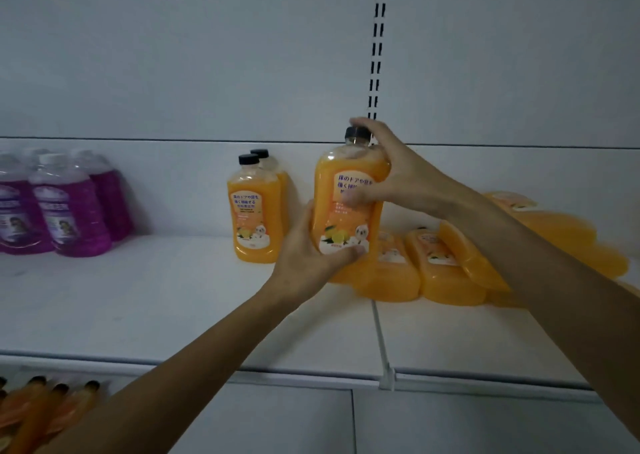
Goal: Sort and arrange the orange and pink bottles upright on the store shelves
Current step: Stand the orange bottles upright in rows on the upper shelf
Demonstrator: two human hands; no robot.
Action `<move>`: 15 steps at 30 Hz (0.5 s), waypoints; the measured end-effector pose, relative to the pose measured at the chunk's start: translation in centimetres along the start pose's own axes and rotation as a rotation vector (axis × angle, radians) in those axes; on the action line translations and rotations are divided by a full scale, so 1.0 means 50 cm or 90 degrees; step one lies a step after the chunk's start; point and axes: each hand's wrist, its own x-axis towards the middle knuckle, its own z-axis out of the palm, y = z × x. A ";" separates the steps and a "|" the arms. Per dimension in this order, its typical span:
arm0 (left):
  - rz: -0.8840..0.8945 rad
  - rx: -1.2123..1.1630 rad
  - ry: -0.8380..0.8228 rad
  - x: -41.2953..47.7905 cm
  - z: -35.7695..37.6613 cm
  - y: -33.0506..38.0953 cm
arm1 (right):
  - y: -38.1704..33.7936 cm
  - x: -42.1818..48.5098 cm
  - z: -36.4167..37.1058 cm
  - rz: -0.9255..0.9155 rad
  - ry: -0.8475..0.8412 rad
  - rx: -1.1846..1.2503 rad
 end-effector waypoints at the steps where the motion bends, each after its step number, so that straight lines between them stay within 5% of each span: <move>1: -0.017 -0.007 -0.008 -0.005 -0.009 -0.012 | 0.003 -0.002 0.009 0.004 -0.031 -0.001; 10: -0.040 0.103 -0.106 -0.023 -0.074 -0.073 | 0.023 0.003 0.091 -0.002 -0.026 -0.097; 15: -0.045 0.395 -0.172 -0.021 -0.127 -0.100 | 0.018 0.033 0.121 -0.041 -0.016 -0.195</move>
